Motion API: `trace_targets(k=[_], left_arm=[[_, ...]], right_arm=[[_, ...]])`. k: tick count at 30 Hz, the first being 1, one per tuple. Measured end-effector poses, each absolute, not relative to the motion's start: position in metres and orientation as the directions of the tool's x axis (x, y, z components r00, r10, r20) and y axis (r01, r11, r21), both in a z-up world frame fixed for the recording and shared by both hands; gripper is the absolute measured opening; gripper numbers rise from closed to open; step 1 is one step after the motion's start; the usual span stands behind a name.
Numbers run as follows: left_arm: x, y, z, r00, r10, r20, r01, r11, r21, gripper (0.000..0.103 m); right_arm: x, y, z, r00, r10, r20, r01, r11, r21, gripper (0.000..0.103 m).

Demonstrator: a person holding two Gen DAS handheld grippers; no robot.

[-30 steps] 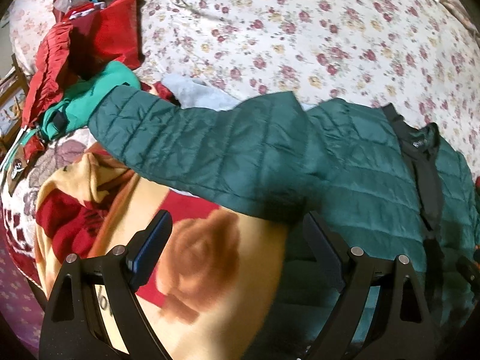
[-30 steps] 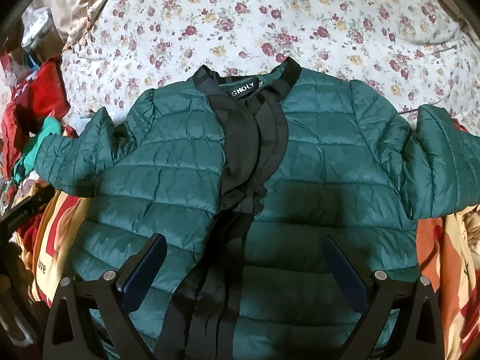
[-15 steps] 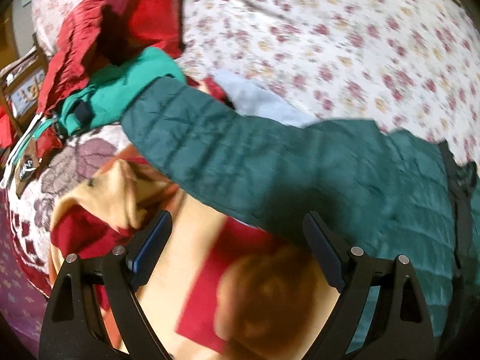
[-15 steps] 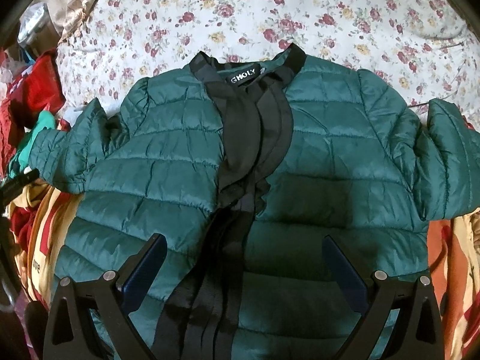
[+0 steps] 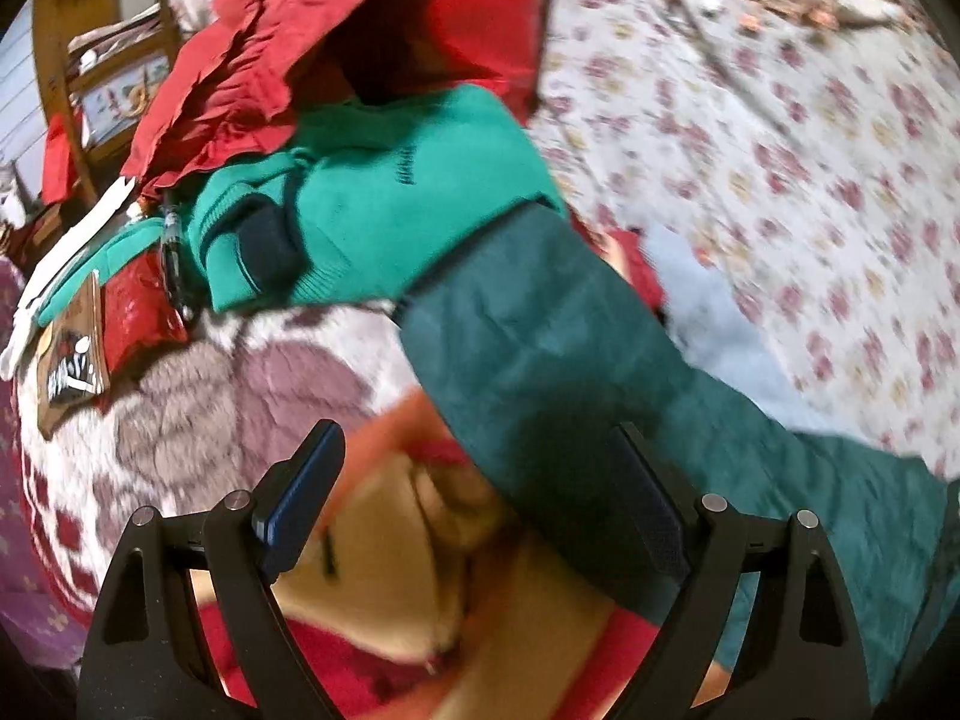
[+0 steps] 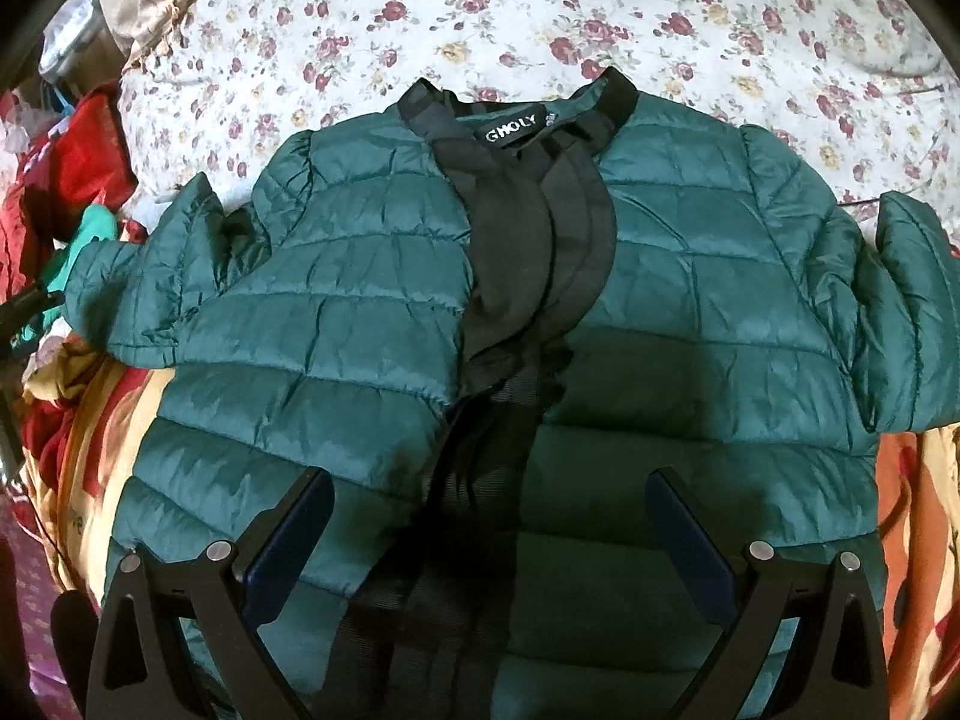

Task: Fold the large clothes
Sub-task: 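Move the left tool to the jacket sleeve cuff and close on it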

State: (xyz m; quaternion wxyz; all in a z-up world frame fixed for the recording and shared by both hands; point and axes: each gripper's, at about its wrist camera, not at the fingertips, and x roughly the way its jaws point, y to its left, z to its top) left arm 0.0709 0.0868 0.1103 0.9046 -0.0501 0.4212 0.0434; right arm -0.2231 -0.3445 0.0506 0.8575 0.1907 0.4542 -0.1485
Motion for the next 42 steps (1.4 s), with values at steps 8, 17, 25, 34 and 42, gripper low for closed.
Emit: trace_targets(k=[8, 17, 25, 34, 42], left_arm=[[0.107, 0.107, 0.091, 0.599, 0.071, -0.798, -0.180, 0.983, -0.047, 0.089], [0.119, 0.108, 0.078, 0.591, 0.101, -0.800, -0.192, 0.981, -0.018, 0.089], [0.129, 0.100, 0.072, 0.579, 0.118, -0.807, -0.173, 0.985, 0.020, 0.092], [0.145, 0.087, 0.064, 0.531, 0.141, -0.835, -0.147, 0.986, 0.073, 0.099], [0.147, 0.087, 0.062, 0.511, 0.140, -0.848, -0.139, 0.987, 0.079, 0.102]], right_arm=[[-0.221, -0.343, 0.059, 0.561, -0.077, -0.824, 0.428, 0.879, 0.210, 0.102], [-0.211, -0.338, 0.049, 0.535, -0.051, -0.843, 0.415, 0.885, 0.210, 0.102], [-0.207, -0.334, 0.046, 0.528, -0.050, -0.848, 0.410, 0.889, 0.203, 0.102], [-0.209, -0.332, 0.047, 0.527, -0.046, -0.849, 0.403, 0.893, 0.202, 0.102], [-0.210, -0.333, 0.044, 0.521, -0.033, -0.853, 0.407, 0.888, 0.214, 0.102]])
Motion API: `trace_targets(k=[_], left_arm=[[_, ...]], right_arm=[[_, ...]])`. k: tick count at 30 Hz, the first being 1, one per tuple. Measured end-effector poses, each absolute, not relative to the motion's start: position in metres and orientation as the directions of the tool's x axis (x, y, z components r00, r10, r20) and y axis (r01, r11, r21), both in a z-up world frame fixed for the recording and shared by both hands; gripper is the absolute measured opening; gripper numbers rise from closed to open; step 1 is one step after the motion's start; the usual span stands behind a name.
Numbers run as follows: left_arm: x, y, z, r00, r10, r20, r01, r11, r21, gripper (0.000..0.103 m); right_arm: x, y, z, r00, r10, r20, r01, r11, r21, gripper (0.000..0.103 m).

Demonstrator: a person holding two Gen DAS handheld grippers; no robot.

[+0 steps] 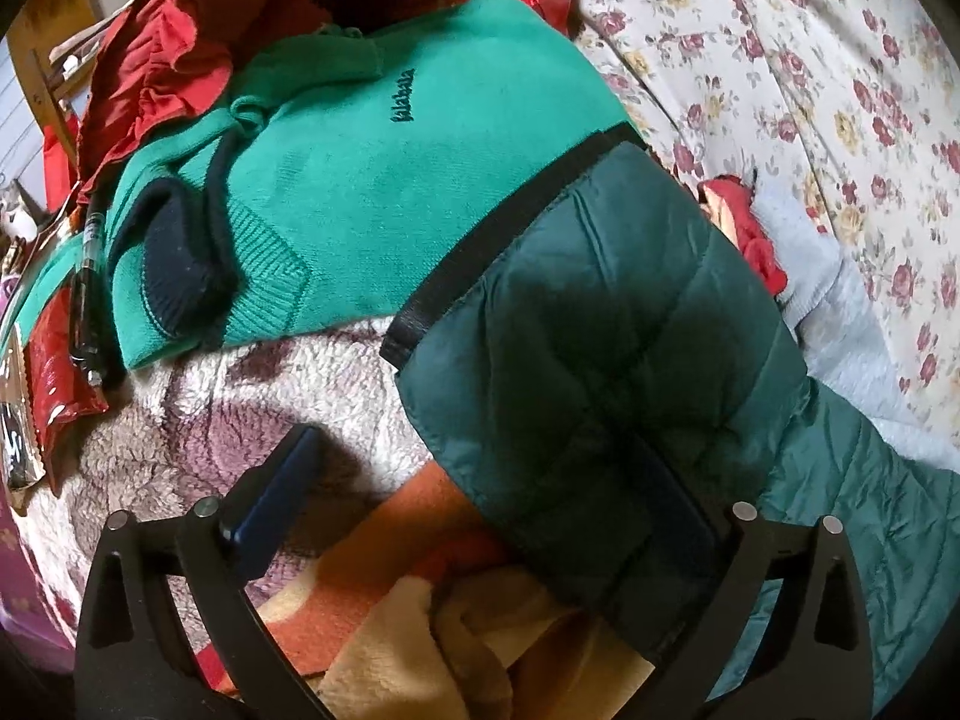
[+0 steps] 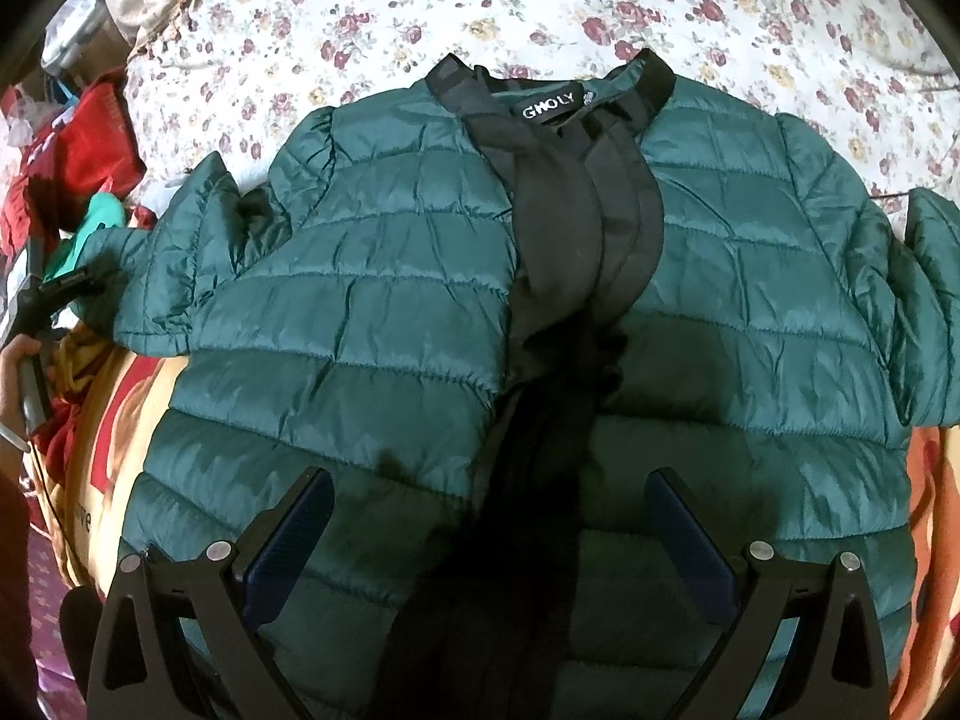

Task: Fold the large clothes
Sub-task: 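Move the left tool to the jacket sleeve cuff and close on it, then lift the sleeve with the left tool and fold it across the jacket body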

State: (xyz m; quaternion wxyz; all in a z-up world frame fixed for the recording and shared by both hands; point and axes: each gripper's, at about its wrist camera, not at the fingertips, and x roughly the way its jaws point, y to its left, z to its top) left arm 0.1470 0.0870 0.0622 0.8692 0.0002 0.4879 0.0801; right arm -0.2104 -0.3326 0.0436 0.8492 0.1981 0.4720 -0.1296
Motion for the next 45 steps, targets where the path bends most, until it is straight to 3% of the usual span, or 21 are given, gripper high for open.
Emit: trace_targets(k=[9, 11, 12, 13, 14, 28, 45], left_arm=[[0.150, 0.085, 0.062, 0.489, 0.148, -0.860, -0.141, 0.986, 0.089, 0.102], [0.151, 0.083, 0.063, 0.501, 0.151, -0.852, -0.141, 0.986, 0.092, 0.093], [0.149, 0.081, 0.066, 0.522, 0.144, -0.841, -0.130, 0.988, 0.088, 0.068], [0.147, 0.080, 0.068, 0.530, 0.111, -0.841, -0.109, 0.992, 0.062, 0.027], [0.148, 0.080, 0.069, 0.522, 0.069, -0.850, -0.087, 0.996, 0.027, 0.014], [0.104, 0.091, 0.125, 0.617, -0.242, -0.749, 0.068, 0.964, -0.256, 0.006], [0.006, 0.040, 0.187, 0.650, -0.406, -0.642, 0.293, 0.914, -0.282, 0.005]], right_arm=[[-0.218, -0.336, 0.045, 0.528, -0.037, -0.849, 0.421, 0.879, 0.223, 0.102], [-0.220, -0.338, 0.045, 0.528, -0.035, -0.848, 0.426, 0.875, 0.230, 0.102], [-0.221, -0.338, 0.045, 0.529, -0.033, -0.848, 0.427, 0.874, 0.232, 0.102], [-0.222, -0.338, 0.046, 0.531, -0.032, -0.847, 0.427, 0.873, 0.234, 0.102], [-0.223, -0.338, 0.046, 0.532, -0.032, -0.846, 0.427, 0.873, 0.235, 0.102], [-0.246, -0.343, 0.057, 0.559, -0.056, -0.827, 0.443, 0.864, 0.240, 0.102], [-0.286, -0.349, 0.064, 0.583, -0.074, -0.809, 0.464, 0.848, 0.257, 0.102]])
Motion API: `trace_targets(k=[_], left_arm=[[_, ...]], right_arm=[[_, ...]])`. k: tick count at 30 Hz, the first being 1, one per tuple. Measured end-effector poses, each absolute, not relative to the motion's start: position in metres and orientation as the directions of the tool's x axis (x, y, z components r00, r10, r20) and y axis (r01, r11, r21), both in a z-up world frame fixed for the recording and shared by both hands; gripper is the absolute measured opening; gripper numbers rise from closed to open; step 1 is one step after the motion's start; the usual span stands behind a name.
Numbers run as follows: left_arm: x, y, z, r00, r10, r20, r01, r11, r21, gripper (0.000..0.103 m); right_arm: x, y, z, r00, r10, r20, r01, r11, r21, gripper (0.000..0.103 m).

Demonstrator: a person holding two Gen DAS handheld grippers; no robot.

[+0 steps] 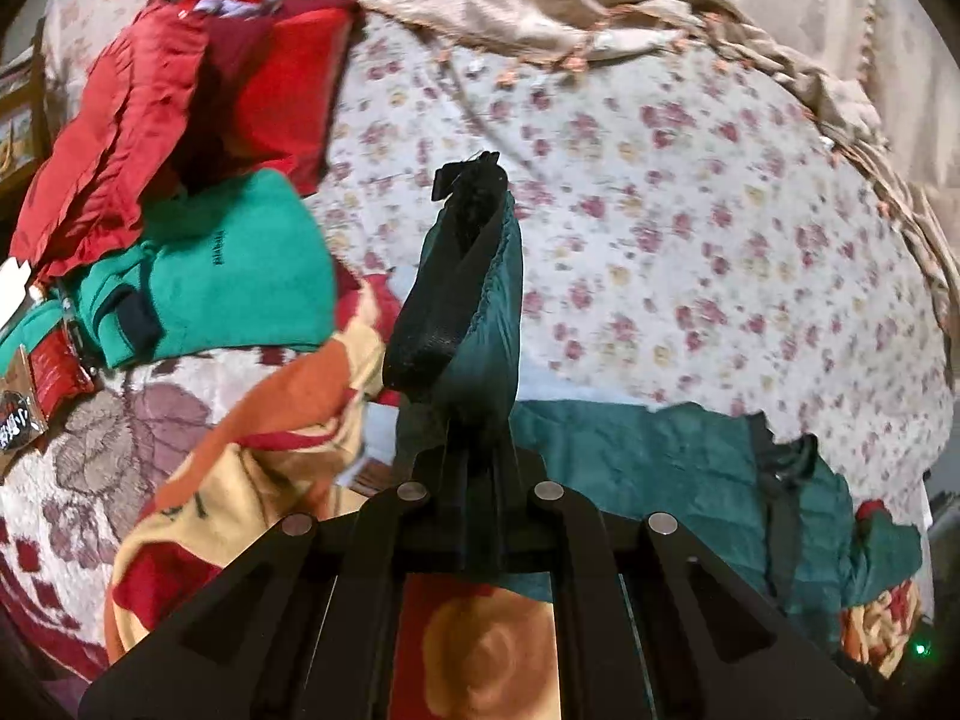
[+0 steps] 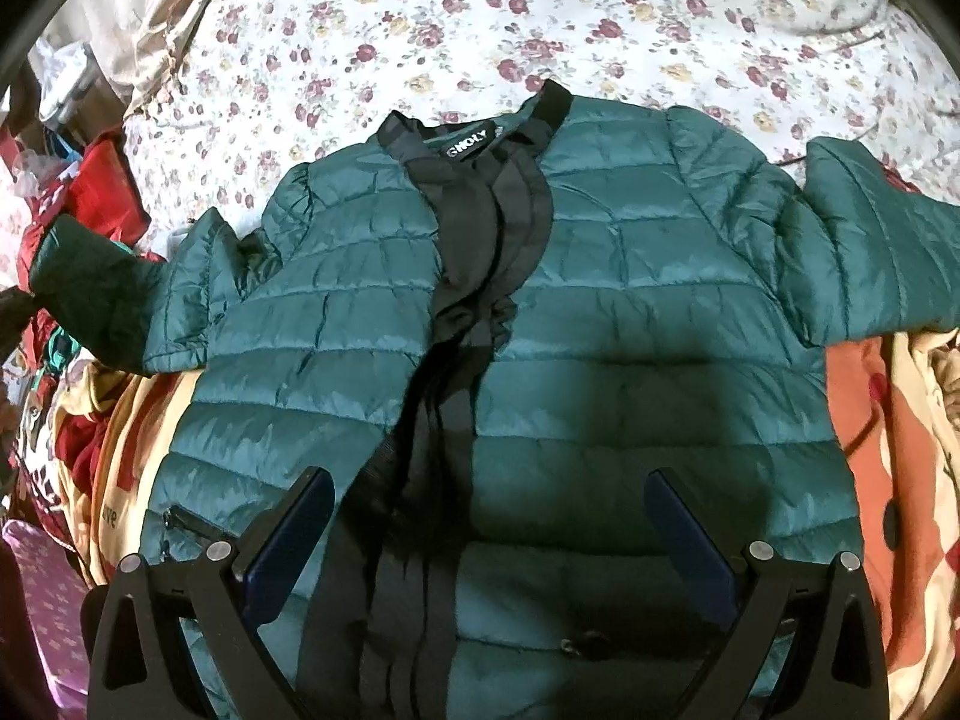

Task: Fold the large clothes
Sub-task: 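Lift the sleeve with the left tool and fold it across the jacket body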

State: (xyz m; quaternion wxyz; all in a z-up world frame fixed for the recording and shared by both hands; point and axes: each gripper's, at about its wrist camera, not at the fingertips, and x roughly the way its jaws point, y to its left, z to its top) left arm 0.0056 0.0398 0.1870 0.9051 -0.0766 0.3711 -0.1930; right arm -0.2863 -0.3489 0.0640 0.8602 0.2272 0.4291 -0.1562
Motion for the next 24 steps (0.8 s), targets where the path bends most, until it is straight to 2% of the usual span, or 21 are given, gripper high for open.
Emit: trace_targets(k=[10, 24], left_arm=[[-0.047, -0.024, 0.205, 0.639, -0.442, -0.630, 0.404, 0.889, -0.214, 0.005], [-0.096, -0.123, 0.200, 0.554, -0.517, -0.653, 0.550, 0.816, -0.180, 0.005]], right_arm=[[-0.307, -0.365, 0.065, 0.603, -0.083, -0.793, 0.493, 0.821, 0.288, 0.102], [-0.330, -0.377, 0.064, 0.610, -0.087, -0.788, 0.516, 0.798, 0.312, 0.102]])
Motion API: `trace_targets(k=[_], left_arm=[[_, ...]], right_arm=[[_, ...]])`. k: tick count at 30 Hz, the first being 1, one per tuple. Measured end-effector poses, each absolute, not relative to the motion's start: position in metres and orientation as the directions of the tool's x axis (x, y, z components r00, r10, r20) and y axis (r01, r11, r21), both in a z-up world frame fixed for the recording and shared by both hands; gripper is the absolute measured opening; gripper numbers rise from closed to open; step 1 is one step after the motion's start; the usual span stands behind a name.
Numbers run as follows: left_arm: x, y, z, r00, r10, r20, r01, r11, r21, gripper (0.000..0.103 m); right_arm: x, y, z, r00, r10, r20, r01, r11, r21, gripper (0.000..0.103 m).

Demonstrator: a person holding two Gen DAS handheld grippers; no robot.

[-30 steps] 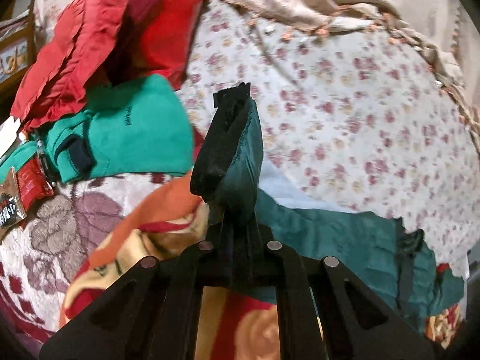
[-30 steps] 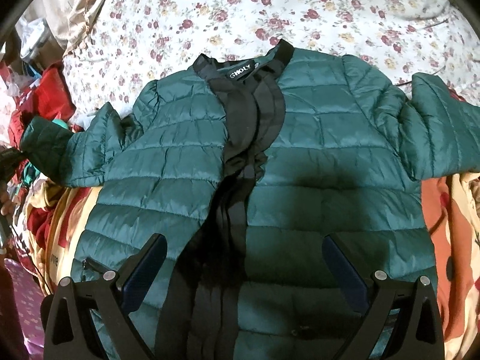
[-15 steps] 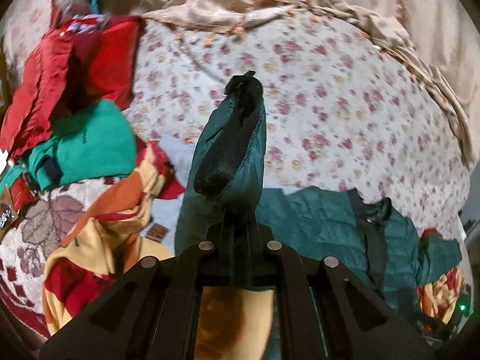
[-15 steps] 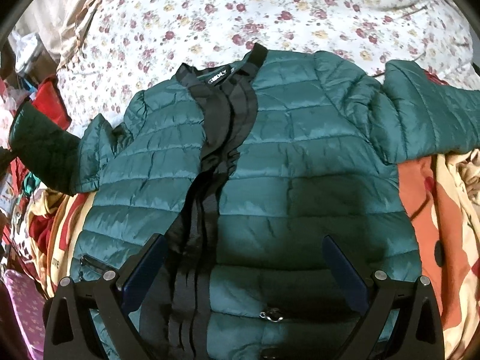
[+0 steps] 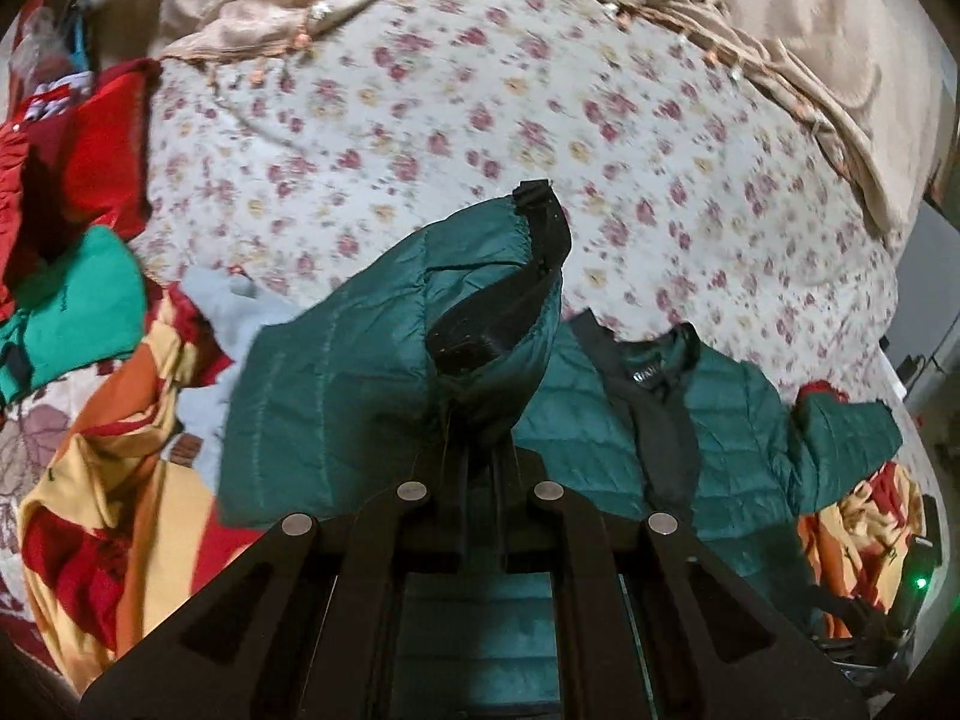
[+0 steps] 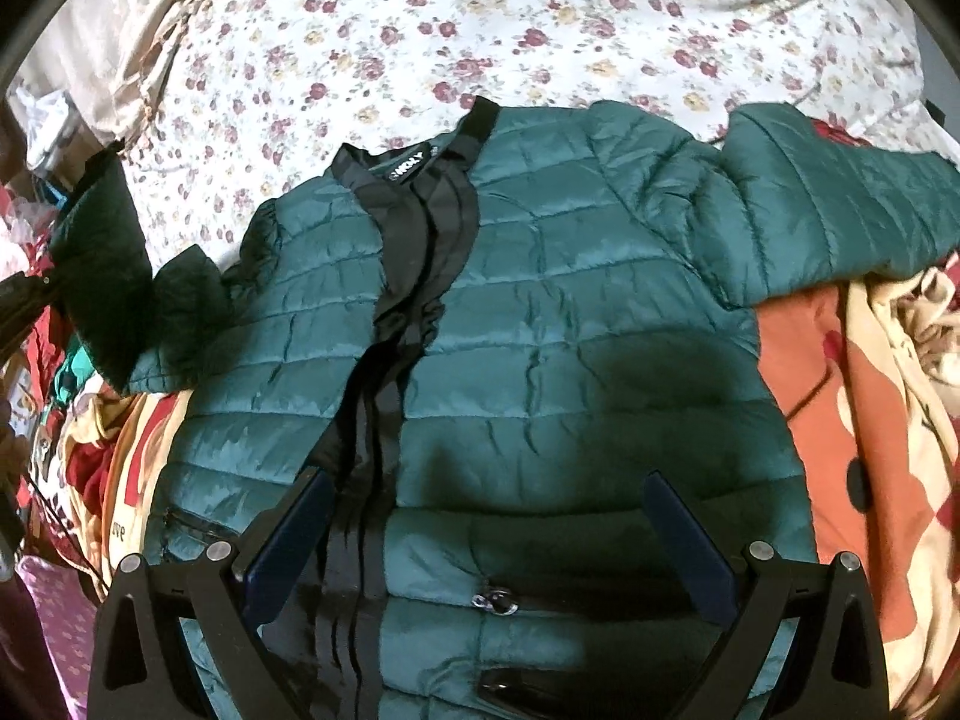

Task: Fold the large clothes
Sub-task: 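Lift the sleeve with the left tool and fold it across the jacket body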

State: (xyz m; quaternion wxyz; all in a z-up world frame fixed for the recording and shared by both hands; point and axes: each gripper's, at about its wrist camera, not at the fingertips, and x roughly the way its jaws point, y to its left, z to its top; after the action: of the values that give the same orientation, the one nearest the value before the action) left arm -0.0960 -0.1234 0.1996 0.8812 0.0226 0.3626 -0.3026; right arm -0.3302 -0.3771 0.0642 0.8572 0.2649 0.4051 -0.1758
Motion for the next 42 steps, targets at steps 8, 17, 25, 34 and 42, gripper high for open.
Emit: trace_targets(k=[8, 17, 25, 34, 42], left_arm=[[-0.116, -0.165, 0.187, 0.521, -0.525, -0.673, 0.592, 0.790, -0.158, 0.005], [-0.136, -0.212, 0.167, 0.467, -0.539, -0.701, 0.637, 0.755, -0.156, 0.005], [-0.140, -0.247, 0.148, 0.425, -0.535, -0.730, 0.652, 0.740, -0.163, 0.005], [-0.142, -0.272, 0.127, 0.391, -0.519, -0.760, 0.662, 0.732, -0.159, 0.005], [-0.146, -0.294, 0.111, 0.360, -0.512, -0.780, 0.676, 0.719, -0.160, 0.005]], right_arm=[[-0.336, -0.384, 0.059, 0.613, -0.081, -0.786, 0.528, 0.782, 0.330, 0.102], [-0.330, -0.394, 0.053, 0.606, -0.125, -0.786, 0.545, 0.785, 0.295, 0.102], [-0.319, -0.411, 0.047, 0.581, -0.174, -0.795, 0.560, 0.794, 0.236, 0.102], [-0.285, -0.430, 0.040, 0.541, -0.251, -0.802, 0.566, 0.815, 0.127, 0.102], [-0.272, -0.459, 0.017, 0.481, -0.316, -0.818, 0.623, 0.780, 0.065, 0.102]])
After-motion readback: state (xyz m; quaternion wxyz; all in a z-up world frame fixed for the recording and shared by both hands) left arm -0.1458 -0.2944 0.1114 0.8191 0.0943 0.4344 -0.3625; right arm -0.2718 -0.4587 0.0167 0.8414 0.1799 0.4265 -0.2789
